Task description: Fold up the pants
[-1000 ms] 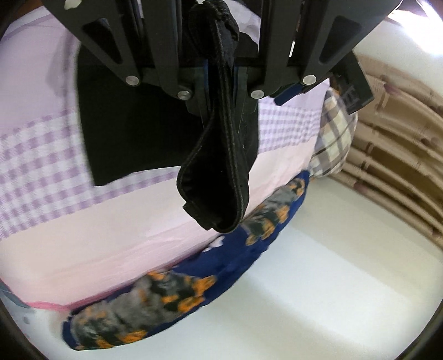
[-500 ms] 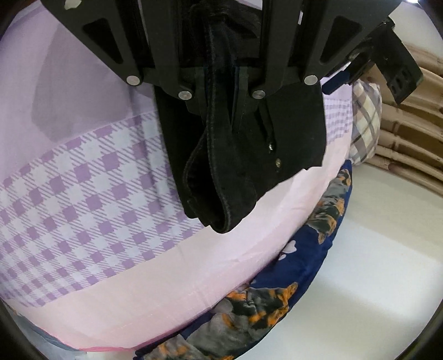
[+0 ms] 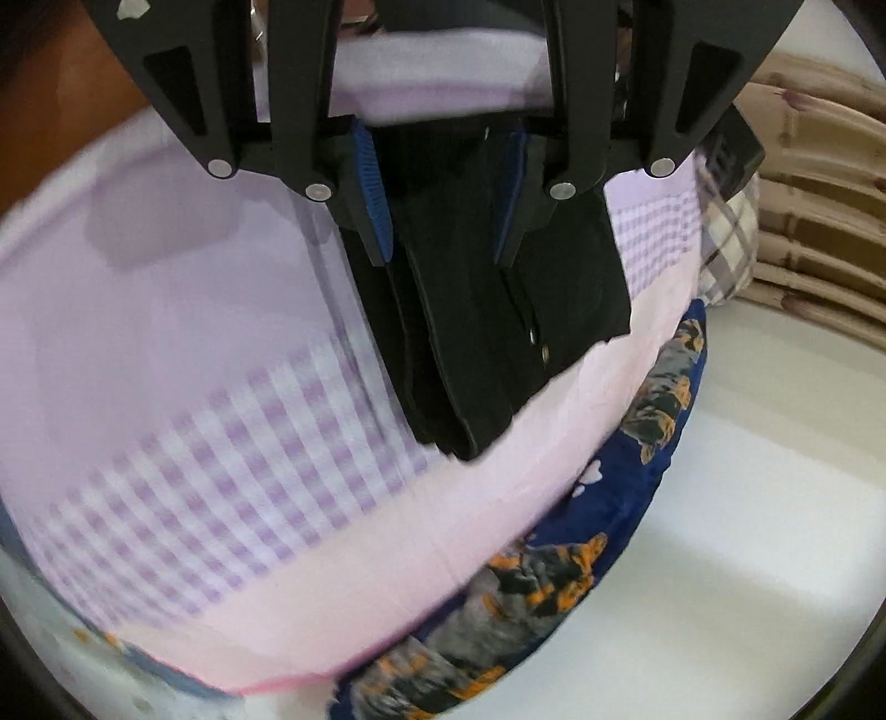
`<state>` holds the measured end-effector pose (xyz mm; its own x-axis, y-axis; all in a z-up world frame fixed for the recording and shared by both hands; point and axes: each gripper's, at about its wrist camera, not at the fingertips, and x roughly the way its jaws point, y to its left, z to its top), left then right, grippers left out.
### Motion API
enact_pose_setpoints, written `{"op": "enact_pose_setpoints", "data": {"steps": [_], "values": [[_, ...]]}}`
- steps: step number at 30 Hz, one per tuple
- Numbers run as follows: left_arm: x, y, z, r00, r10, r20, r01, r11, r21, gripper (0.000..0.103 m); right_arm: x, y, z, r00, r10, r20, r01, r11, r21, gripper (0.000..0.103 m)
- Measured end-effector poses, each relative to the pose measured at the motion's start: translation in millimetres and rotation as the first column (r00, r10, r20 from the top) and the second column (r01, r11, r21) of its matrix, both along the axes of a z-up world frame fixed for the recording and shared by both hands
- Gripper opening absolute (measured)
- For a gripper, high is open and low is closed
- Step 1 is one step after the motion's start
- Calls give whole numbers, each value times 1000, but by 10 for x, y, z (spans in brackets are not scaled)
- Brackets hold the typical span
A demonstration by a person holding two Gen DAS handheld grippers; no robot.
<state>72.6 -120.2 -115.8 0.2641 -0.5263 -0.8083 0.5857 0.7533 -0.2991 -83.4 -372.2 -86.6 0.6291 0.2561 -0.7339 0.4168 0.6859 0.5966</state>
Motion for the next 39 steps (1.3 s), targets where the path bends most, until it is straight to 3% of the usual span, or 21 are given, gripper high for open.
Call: {"op": "enact_pose_setpoints", "data": {"steps": [6, 7, 9, 13, 16, 21, 24, 26, 28, 34, 39], "values": [[-159, 41, 33, 999, -52, 13, 52, 999, 12, 51, 5, 65, -223, 999, -20, -36, 23, 996, 81, 36], [-184, 49, 34, 998, -64, 15, 64, 998, 13, 51, 9, 87, -237, 999, -28, -32, 30, 997, 77, 34], [-196, 46, 35, 998, -67, 10, 67, 998, 11, 52, 4, 133, -203, 999, -49, -20, 50, 998, 23, 17], [-215, 86, 42, 998, -67, -10, 67, 998, -5, 52, -140, 208, 12, 995, -65, 70, 64, 998, 27, 13], [-234, 120, 41, 997, -80, -14, 80, 997, -3, 52, -252, 294, 74, 994, -75, 78, 76, 997, -6, 13], [-238, 186, 15, 996, -82, -36, 81, 997, -19, 52, -268, 240, -294, 995, -97, -11, 96, 992, -78, 13], [-267, 151, 25, 996, -85, -20, 85, 996, 14, 52, -226, 246, -295, 995, -90, -29, 87, 991, -97, 14], [-277, 112, 52, 996, -91, -6, 91, 995, 38, 52, -180, 272, -220, 996, -72, -49, 65, 988, -137, 26], [-302, 83, 128, 995, -92, 26, 90, 994, 65, 52, -157, 265, -136, 995, -75, -63, 64, 984, -164, 28], [-267, 64, 328, 988, -68, 138, 59, 996, 68, 52, -23, 191, 294, 995, -82, 56, 95, 954, -286, 28], [-94, 34, 250, 992, -7, 124, -6, 994, 108, 52, 443, 248, 443, 995, -27, 101, 59, 943, -327, 28]]}}
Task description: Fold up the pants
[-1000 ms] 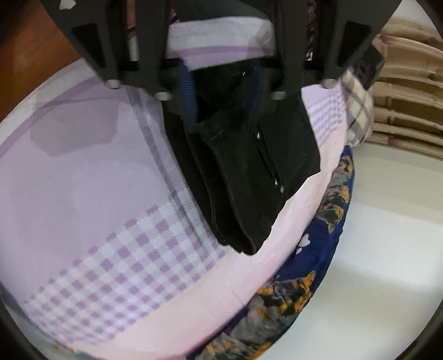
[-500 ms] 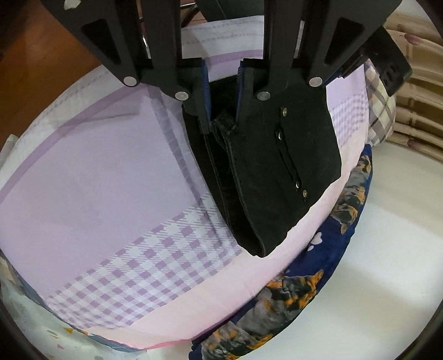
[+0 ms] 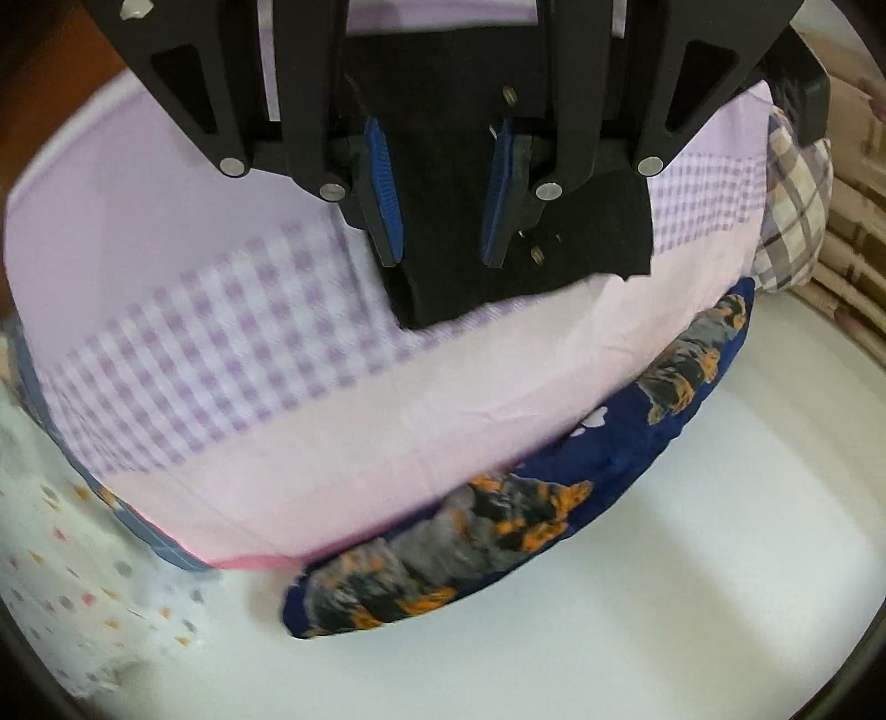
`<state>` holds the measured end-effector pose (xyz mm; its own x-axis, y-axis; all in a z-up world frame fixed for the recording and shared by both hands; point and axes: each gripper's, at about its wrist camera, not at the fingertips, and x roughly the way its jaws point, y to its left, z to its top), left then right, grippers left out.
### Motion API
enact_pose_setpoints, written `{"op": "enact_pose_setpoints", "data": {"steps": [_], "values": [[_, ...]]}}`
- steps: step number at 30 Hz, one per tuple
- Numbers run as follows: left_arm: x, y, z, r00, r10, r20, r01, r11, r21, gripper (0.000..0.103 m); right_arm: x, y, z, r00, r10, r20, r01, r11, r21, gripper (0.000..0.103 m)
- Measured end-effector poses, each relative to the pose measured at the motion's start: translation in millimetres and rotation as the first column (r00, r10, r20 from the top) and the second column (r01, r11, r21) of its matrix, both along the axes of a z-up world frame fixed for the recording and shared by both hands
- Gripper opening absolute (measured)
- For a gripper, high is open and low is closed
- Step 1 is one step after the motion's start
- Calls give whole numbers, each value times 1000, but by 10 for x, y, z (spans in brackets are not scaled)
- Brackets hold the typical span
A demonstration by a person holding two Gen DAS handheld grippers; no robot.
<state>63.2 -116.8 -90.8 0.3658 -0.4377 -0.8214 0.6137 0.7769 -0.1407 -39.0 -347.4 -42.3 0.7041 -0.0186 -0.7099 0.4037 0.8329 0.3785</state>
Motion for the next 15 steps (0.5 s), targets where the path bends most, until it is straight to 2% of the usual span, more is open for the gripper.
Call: {"op": "enact_pose_setpoints", "data": {"steps": [3, 7, 10, 15], "values": [[44, 1, -79, 1000, 20, -12, -19, 999, 33, 52, 236, 39, -66, 1000, 16, -25, -17, 999, -27, 28], [87, -2, -204, 998, 45, -36, -42, 997, 72, 52, 410, 61, -309, 996, 31, -86, -33, 999, -27, 28], [95, -9, -265, 998, 44, -46, -41, 996, 78, 52, 411, 76, -511, 990, 38, -139, -42, 999, -26, 25], [49, -14, -287, 999, 41, -33, -39, 996, 82, 53, 241, 137, -619, 982, 62, -178, -72, 996, -48, 20]]}}
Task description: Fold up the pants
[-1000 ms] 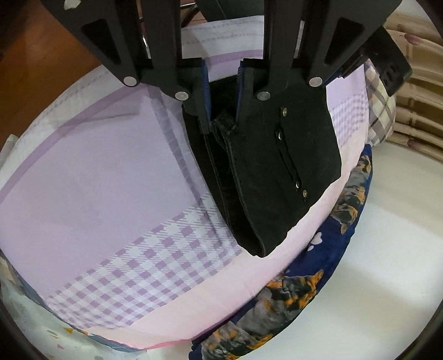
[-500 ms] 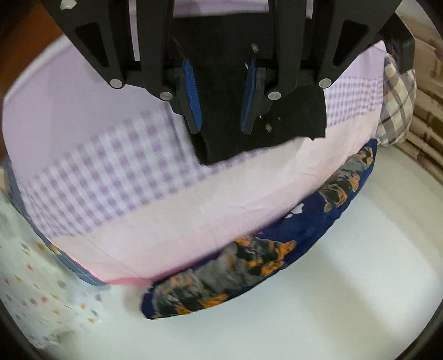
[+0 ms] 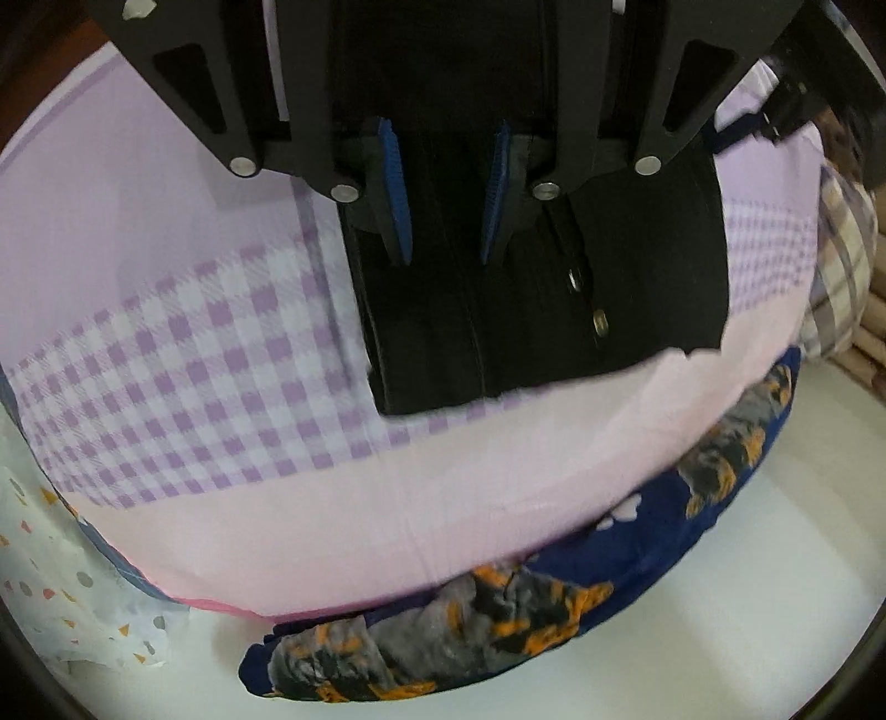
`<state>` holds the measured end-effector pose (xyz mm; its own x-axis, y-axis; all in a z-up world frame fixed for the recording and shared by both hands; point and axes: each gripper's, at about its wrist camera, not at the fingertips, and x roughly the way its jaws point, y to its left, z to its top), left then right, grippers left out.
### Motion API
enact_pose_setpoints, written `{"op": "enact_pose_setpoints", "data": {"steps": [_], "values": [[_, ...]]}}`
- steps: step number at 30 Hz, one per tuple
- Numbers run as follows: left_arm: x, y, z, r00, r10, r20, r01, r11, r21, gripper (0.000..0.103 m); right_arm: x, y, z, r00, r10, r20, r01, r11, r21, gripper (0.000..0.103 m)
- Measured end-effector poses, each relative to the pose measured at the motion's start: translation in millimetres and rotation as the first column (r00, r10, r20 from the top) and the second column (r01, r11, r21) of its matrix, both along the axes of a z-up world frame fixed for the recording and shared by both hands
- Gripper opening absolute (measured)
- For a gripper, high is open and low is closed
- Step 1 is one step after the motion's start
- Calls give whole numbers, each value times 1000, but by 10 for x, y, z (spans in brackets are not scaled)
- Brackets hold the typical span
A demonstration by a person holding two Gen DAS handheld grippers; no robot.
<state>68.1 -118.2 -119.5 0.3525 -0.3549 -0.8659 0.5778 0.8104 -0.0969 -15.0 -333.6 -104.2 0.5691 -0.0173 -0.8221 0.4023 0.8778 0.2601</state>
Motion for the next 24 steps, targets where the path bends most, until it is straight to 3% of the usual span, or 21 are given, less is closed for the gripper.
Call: {"op": "enact_pose_setpoints", "data": {"steps": [6, 8, 12, 14, 18, 19, 24], "values": [[-50, 106, 24, 1000, 0, -16, 0, 999, -44, 53, -312, 70, -36, 1000, 27, -10, -27, 999, 27, 19], [-21, 187, 66, 999, 11, -35, -14, 996, -86, 53, -358, 87, -16, 999, 50, -8, -50, 998, 28, 21], [129, 437, 154, 995, 73, -72, -85, 979, -186, 55, -387, -18, 11, 996, 89, 27, -92, 989, 113, 30], [272, 570, 139, 986, 112, -125, -138, 965, -223, 55, -393, -81, 24, 994, 99, 42, -104, 984, 143, 33], [532, 738, 24, 955, 156, -251, -225, 935, -273, 55, -405, -143, 58, 993, 115, 40, -118, 989, 91, 40], [572, 745, 1, 950, 152, -272, -231, 931, -284, 55, -401, -163, 53, 993, 113, 32, -116, 991, 74, 46], [703, 678, -91, 931, 120, -345, -235, 919, -315, 55, -350, -302, -38, 988, 151, 23, -153, 980, 128, 46]]}}
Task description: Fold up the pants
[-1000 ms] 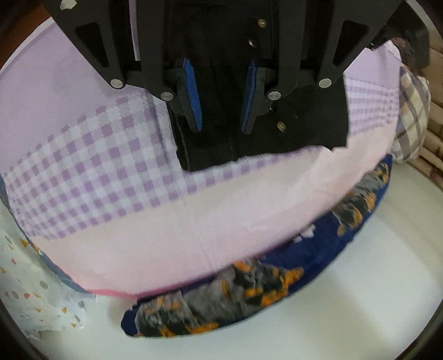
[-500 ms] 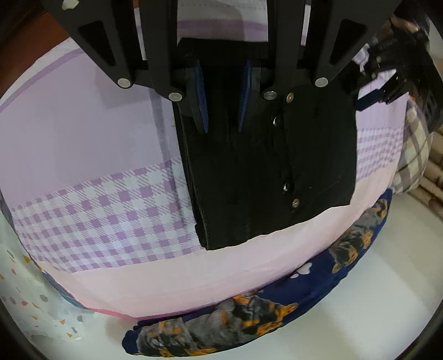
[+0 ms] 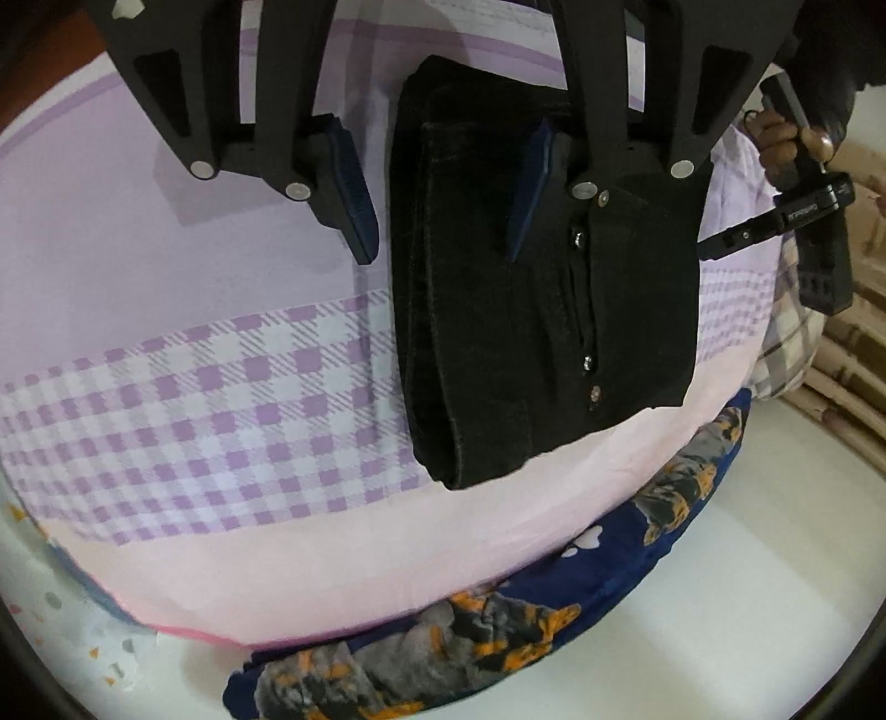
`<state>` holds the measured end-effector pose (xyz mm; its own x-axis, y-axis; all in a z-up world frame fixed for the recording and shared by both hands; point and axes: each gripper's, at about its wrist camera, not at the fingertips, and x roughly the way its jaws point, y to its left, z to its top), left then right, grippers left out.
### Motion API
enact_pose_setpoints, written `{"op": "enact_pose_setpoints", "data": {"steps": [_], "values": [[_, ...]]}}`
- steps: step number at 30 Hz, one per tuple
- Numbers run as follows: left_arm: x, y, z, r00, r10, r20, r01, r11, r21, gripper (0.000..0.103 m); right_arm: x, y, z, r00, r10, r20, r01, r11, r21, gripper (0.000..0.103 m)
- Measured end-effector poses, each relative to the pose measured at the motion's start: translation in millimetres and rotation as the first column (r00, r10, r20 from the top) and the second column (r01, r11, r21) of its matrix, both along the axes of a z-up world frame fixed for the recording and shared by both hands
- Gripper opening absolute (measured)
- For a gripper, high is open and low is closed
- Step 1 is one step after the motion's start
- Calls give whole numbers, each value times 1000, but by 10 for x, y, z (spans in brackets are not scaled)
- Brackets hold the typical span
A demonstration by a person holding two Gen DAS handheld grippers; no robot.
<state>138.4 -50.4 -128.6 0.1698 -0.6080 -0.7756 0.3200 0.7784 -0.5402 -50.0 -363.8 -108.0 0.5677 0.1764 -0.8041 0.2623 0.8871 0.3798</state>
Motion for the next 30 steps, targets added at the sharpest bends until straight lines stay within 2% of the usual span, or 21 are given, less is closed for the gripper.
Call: {"op": "enact_pose_setpoints", "data": {"steps": [4, 8, 13, 15, 19, 22, 26, 28, 29, 30], "values": [[59, -60, -85, 998, -18, -52, 17, 1000, -26, 55, 44, -227, -117, 999, 39, 1, -39, 989, 143, 46], [91, -64, -104, 997, -30, -69, 27, 998, -56, 55, 139, -401, -258, 993, 115, -7, -108, 954, 280, 45], [187, -70, -151, 994, -41, -103, 30, 994, -103, 56, 299, -472, -324, 983, 185, 9, -176, 916, 361, 45], [217, -86, -156, 993, -53, -106, 40, 992, -120, 60, 373, -455, -335, 973, 231, 17, -220, 899, 378, 47], [281, -177, -166, 991, -95, -89, 80, 984, -159, 66, 521, -435, -450, 959, 280, 42, -264, 832, 488, 46], [324, -204, -187, 992, -107, -73, 92, 977, -191, 67, 611, -353, -452, 948, 317, 42, -297, 823, 484, 44], [307, -184, -195, 993, -92, -73, 75, 974, -212, 66, 599, -333, -443, 953, 298, 45, -281, 826, 489, 44], [288, -198, -193, 995, -76, -65, 62, 978, -200, 65, 560, -335, -444, 958, 284, 43, -268, 830, 489, 43], [267, -221, -179, 997, -67, -47, 58, 984, -167, 59, 570, -341, -447, 960, 276, 41, -260, 831, 492, 42], [265, -264, -177, 998, -60, -35, 54, 989, -139, 48, 570, -339, -448, 963, 267, 38, -250, 833, 493, 42]]}}
